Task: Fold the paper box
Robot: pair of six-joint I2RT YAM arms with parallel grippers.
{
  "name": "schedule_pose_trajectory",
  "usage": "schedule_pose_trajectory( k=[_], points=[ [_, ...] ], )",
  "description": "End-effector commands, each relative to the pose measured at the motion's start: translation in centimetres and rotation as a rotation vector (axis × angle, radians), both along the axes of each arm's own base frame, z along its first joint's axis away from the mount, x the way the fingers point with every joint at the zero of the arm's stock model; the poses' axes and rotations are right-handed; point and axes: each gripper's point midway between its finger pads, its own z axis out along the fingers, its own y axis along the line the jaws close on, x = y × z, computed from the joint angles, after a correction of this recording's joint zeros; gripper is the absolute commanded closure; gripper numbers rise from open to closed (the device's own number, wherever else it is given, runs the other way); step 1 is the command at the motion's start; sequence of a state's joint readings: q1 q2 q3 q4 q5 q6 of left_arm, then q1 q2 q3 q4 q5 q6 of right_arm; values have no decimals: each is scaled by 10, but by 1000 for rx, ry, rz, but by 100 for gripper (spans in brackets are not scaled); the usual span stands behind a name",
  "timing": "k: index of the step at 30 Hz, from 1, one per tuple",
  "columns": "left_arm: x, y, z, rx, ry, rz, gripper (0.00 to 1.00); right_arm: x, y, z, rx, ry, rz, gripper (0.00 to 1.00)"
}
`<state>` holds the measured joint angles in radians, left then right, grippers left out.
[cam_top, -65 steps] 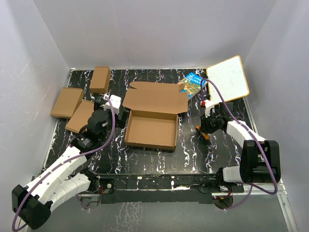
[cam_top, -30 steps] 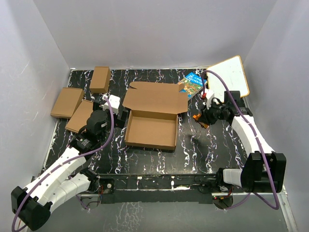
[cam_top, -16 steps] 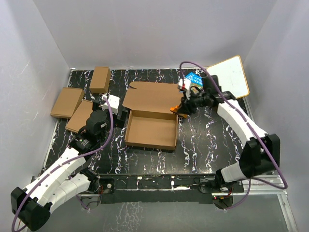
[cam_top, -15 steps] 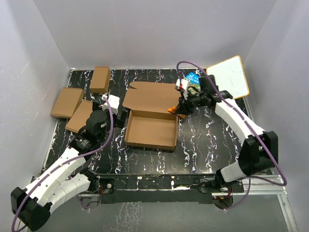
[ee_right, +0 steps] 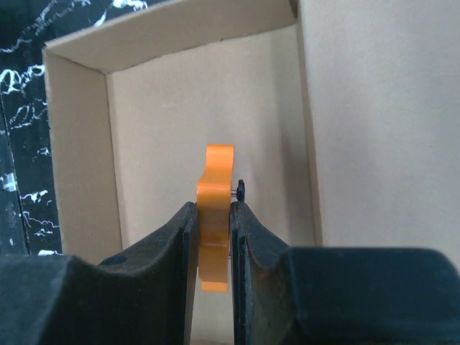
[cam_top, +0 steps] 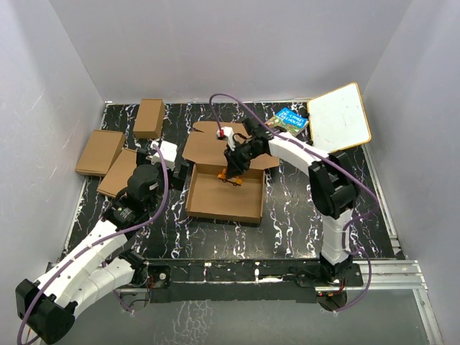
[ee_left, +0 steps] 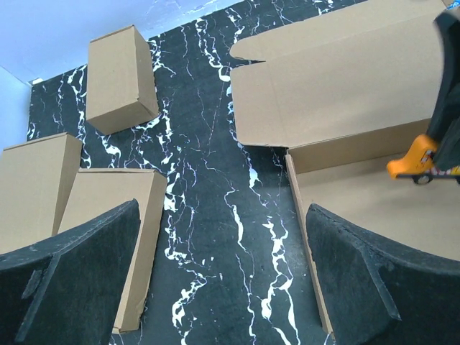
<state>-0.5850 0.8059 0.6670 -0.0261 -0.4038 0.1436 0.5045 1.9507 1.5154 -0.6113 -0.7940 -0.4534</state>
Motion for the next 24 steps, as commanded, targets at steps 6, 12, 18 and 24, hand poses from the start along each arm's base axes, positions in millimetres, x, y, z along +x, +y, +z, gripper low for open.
schedule_pose_trajectory(
  k=[6,12,18,24],
  points=[
    [0,6,8,-6,-38,19,3,-53,49,-19,-20,117,146,88],
    [0,6,8,-5,-37,17,3,-49,49,-43,-87,170,116,71],
    [0,5,6,-2,-33,17,3,-12,35,-44,-221,31,-4,58],
    [1,5,4,1,-29,15,3,7,26,-8,-242,-115,-63,45]
  ],
)
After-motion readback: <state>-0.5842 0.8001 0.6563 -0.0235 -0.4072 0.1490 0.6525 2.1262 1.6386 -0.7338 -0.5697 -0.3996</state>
